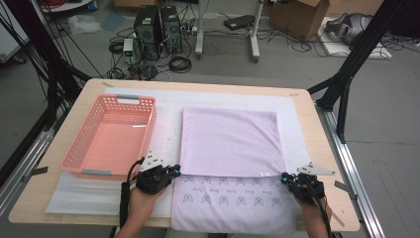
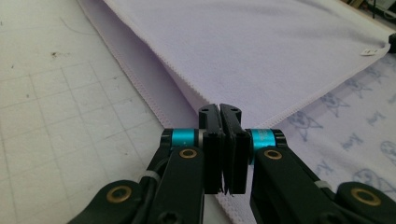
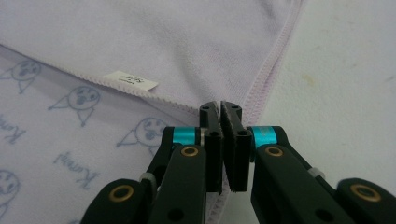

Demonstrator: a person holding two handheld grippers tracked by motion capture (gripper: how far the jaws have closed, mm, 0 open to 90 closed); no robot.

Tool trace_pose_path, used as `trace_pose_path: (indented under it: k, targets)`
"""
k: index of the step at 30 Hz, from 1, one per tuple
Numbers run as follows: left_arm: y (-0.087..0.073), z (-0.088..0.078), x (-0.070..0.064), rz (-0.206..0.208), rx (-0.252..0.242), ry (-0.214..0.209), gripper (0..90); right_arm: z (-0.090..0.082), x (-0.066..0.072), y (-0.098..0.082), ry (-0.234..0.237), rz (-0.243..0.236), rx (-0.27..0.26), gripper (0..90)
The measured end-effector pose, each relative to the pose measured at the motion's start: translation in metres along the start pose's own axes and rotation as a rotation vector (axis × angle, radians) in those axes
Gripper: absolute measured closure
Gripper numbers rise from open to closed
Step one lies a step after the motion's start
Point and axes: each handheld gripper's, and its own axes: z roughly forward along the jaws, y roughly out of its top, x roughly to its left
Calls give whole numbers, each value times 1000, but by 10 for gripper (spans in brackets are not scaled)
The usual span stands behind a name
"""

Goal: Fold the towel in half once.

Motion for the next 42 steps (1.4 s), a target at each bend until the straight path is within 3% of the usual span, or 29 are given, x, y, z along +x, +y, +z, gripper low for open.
trace_pose_path:
  k: [8,18,21,32,42]
  targets:
    - [-8,-16,-13,-1,-5,-33,876,-24,-2,-7,40,0,-45,880]
    - [-21,-41,-25,-7,-21,-55,875,-48,9,-27,88,-24,-28,879]
    - [-25,-47,-29,2,-21,-63,876,-55,15,-33,89,-48,-21,880]
    - [-35,-74,-47,45,-35,-93,875,-81,23,-48,108,-37,-35,880]
    - [-58,-100,-61,77,9,-130,875,-110,40,-66,141,-44,-25,881]
